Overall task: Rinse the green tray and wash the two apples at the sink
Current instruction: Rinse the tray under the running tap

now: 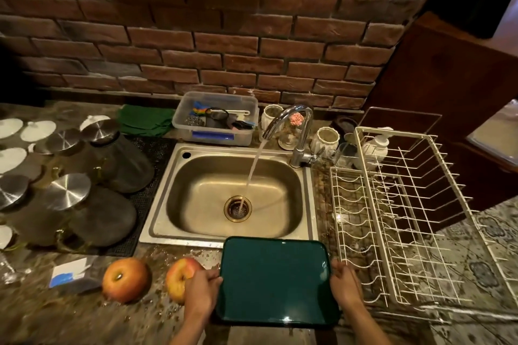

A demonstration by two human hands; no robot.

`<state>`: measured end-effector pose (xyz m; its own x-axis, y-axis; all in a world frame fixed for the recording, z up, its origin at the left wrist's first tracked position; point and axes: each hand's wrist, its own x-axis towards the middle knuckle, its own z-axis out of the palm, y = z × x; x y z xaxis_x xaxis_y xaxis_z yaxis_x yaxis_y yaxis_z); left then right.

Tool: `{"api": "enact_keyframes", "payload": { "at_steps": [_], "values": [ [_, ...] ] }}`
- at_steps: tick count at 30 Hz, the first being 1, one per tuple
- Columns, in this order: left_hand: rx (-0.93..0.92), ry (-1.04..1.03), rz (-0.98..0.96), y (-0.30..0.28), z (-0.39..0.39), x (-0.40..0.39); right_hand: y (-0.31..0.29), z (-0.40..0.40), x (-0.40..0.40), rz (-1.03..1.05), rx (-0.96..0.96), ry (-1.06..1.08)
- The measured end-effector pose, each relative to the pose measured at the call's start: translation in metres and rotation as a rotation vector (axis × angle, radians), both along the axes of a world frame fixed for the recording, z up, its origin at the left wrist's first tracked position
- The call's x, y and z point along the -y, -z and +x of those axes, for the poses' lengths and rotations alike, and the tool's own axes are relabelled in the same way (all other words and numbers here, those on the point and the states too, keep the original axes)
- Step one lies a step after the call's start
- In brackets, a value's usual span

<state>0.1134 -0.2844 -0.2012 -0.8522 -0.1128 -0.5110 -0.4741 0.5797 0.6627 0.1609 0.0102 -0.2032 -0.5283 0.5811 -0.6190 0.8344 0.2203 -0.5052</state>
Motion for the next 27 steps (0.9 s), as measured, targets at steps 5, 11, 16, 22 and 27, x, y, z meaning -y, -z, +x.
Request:
{"api": "enact_keyframes", "payload": {
  "at_steps": [5,11,16,22,27],
  "values": [
    [0.005,-0.017,-0.041,0.008,0.011,-0.005,0.011,0.002,0.006,-0.096,0.021,0.019],
    [0.062,0.004,-0.107,0.017,0.009,-0.008,0.014,0.006,0.010,-0.133,0.020,0.046],
    [0.144,0.086,-0.164,0.017,0.005,-0.009,0.014,0.010,0.011,-0.170,0.024,0.013],
    [0.211,0.106,-0.157,0.014,0.002,-0.008,0.015,0.012,0.013,-0.198,0.052,-0.013],
    [0.265,0.041,0.064,0.000,-0.010,-0.001,-0.002,0.000,0.012,-0.241,0.001,-0.033]
  ]
}}
